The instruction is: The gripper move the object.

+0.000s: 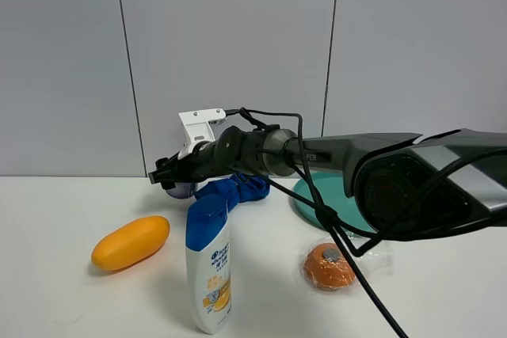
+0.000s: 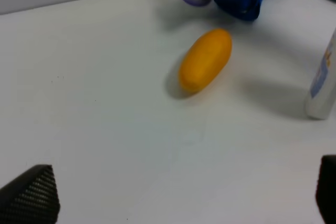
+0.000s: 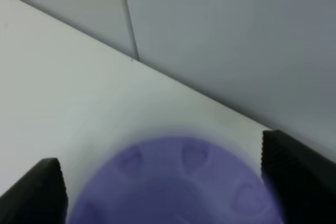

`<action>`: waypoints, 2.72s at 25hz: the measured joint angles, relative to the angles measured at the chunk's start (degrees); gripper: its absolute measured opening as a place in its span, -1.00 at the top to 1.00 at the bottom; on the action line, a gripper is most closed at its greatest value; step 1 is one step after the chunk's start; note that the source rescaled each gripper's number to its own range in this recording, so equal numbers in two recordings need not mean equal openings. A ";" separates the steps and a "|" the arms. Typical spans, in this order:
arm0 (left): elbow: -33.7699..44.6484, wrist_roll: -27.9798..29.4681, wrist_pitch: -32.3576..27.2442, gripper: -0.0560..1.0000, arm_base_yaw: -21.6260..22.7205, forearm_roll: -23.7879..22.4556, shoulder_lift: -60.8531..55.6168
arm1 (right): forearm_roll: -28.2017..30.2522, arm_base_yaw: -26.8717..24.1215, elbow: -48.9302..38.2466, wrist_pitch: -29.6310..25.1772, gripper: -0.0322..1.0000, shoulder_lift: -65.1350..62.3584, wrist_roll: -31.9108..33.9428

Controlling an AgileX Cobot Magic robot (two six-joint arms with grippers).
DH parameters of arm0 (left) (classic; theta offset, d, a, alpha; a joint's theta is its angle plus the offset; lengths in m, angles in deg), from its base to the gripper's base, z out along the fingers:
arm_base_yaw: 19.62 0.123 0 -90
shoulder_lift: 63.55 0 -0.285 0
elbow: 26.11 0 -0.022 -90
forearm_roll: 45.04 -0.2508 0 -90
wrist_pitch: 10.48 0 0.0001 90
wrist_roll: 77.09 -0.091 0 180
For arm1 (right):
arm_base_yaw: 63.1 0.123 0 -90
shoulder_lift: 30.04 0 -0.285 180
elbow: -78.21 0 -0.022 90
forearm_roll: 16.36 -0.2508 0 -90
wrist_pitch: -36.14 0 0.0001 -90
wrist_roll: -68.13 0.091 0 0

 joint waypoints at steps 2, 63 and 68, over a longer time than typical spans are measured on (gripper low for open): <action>0.00 0.00 0.00 -1.00 0.00 0.00 0.00 | -0.04 0.06 0.12 0.35 0.64 0.00 0.06; 0.00 0.00 0.00 -1.00 0.00 0.00 0.00 | 44.04 -4.42 -89.36 -40.97 -0.48 -122.80 48.47; 0.00 0.00 0.00 -1.00 0.00 0.00 0.00 | 40.71 -18.20 -95.93 -42.03 -0.48 -129.93 46.27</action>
